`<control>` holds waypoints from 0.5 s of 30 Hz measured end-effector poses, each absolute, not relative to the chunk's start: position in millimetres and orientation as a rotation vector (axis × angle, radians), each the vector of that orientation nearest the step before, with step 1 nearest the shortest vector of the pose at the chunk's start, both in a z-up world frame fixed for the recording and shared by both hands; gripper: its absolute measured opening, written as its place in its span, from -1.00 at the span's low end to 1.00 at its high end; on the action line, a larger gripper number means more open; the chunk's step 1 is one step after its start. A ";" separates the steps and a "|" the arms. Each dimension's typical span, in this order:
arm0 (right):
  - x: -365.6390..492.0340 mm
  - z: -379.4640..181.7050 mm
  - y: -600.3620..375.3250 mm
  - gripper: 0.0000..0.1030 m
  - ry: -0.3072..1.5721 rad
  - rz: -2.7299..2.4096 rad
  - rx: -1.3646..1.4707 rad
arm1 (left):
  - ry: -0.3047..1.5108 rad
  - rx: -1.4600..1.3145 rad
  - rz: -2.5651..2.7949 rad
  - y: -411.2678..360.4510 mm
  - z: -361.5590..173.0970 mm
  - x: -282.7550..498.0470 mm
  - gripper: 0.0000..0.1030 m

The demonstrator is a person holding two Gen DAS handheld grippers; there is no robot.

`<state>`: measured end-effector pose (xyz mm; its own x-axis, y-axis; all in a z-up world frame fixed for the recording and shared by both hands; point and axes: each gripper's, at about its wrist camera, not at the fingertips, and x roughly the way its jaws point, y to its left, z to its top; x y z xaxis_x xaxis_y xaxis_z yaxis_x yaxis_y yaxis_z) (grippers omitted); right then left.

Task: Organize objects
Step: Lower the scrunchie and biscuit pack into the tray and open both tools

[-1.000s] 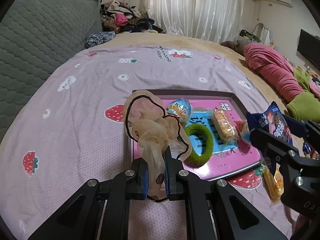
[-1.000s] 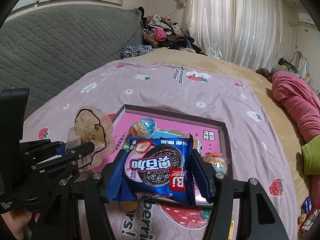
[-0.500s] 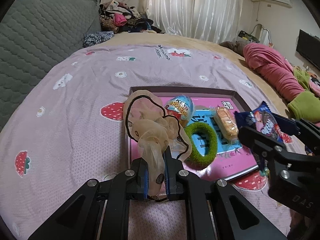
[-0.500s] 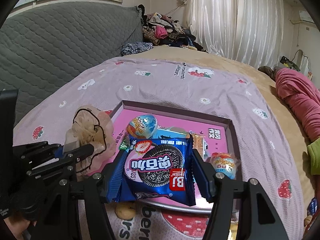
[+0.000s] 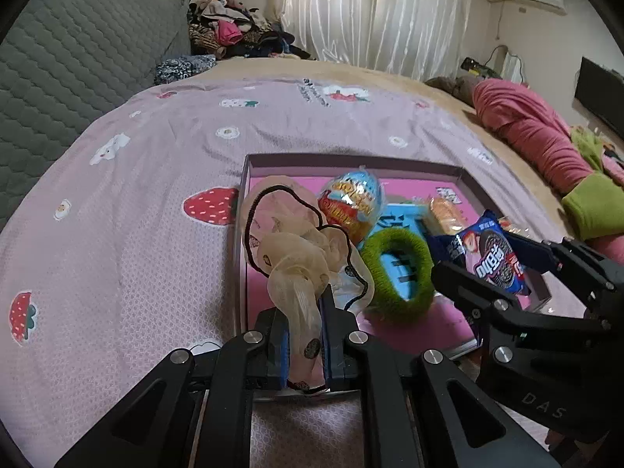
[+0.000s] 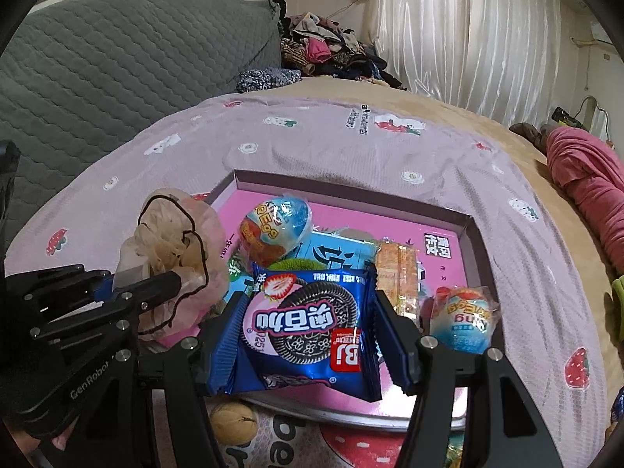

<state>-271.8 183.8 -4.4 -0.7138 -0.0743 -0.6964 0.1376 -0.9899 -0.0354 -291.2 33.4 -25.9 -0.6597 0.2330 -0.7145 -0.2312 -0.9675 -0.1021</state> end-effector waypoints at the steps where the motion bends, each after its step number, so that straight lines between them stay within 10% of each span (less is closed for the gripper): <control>1: -273.2 -6.2 183.5 0.22 0.130 -2.803 1.139 | -0.005 -1.146 2.645 33.7 -27.7 -291.8 -0.77; 15: -286.7 -32.2 186.1 0.22 0.138 -2.784 1.214 | 0.005 -1.201 2.602 41.2 -48.0 -300.8 -0.73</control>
<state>-286.7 186.1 -32.2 -0.6770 -0.0565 -0.7338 0.1289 -0.9907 -0.0427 -300.8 41.2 -48.0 -0.6177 0.2456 -0.7471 -0.2486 -0.9623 -0.1108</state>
